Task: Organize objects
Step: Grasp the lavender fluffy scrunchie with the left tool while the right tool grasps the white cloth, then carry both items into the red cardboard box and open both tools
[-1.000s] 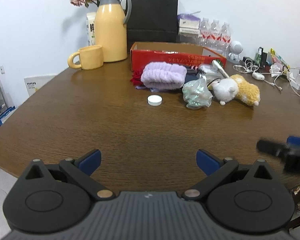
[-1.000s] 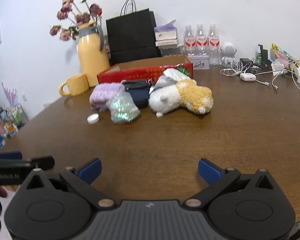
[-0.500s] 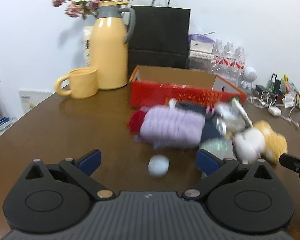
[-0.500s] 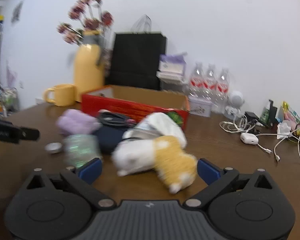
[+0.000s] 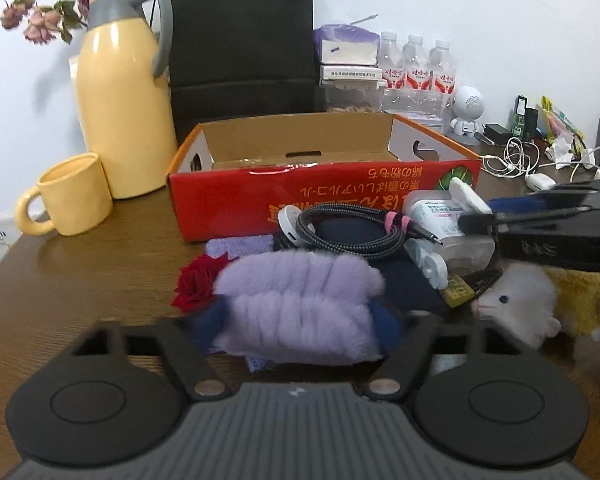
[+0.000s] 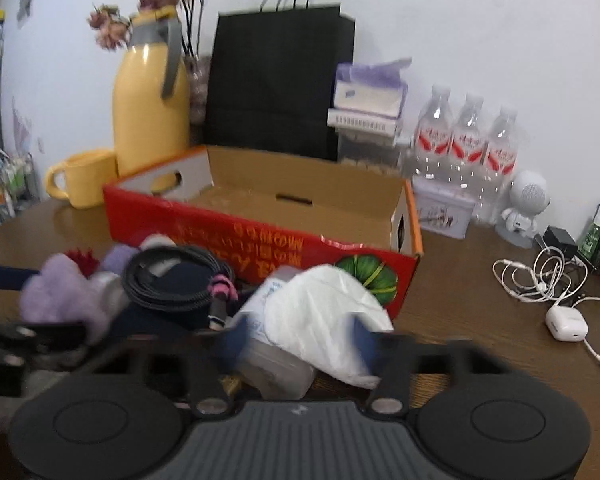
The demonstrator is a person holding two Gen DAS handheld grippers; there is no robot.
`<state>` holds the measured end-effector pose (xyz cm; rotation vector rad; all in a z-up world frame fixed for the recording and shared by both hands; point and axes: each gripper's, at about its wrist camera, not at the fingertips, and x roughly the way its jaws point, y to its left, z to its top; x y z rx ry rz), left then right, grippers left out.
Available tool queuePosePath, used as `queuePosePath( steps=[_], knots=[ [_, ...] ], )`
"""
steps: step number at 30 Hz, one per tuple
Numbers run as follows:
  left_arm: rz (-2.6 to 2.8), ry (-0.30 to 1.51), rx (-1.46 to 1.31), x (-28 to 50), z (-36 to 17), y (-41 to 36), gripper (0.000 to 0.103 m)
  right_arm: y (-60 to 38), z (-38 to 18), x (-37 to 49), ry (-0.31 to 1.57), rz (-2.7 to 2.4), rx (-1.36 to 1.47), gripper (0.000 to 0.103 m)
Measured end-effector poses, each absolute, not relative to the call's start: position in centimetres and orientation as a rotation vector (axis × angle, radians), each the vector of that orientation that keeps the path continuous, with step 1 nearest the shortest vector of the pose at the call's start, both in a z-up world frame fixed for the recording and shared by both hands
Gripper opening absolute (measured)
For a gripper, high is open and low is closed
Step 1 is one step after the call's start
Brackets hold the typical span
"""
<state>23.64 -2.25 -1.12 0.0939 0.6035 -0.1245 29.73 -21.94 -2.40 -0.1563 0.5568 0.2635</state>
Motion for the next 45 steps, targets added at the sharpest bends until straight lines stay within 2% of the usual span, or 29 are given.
queuePosePath(
  steps=[1,3,6,11,16,21,26,32,38,45],
  knots=[
    [-0.129,0.603,0.104,23.4,-1.0,-2.3,0.041,-21.9,-2.6,29.5,0.541,0.257,-0.151,0.019],
    [-0.153,0.607,0.116,22.9,-0.9,-2.3,0.027,-21.9,-2.5,28.9,0.517,0.235,-0.157,0.013],
    [-0.123,0.590,0.103,21.7,-0.3,-2.0,0.024,-22.8,-1.8,27.7,0.496,0.209,-0.134,0.010],
    [-0.103,0.476,0.017,16.6,3.3,-0.2,0.024,-24.0,2.4,21.1,0.350,0.211,-0.115,0.006],
    [-0.100,0.458,-0.035,11.7,4.8,1.2,0.024,-23.9,4.4,13.4,0.299,0.390,-0.068,0.006],
    [-0.106,0.491,-0.043,8.6,4.2,1.5,0.024,-23.6,3.0,9.1,0.363,0.502,0.093,0.006],
    [-0.121,0.498,-0.023,6.8,3.6,0.9,0.024,-23.2,0.5,7.6,0.433,0.415,0.093,0.006],
    [-0.123,0.508,-0.024,6.7,3.1,0.7,0.024,-23.7,0.2,7.1,0.425,0.378,0.106,0.006],
    [-0.196,0.471,-0.057,12.0,5.9,1.8,0.024,-24.6,3.5,9.9,0.361,0.455,0.091,0.005],
    [-0.191,0.495,-0.025,27.7,9.8,2.5,0.024,-25.0,10.1,22.0,0.287,0.455,0.009,0.005]
  ],
)
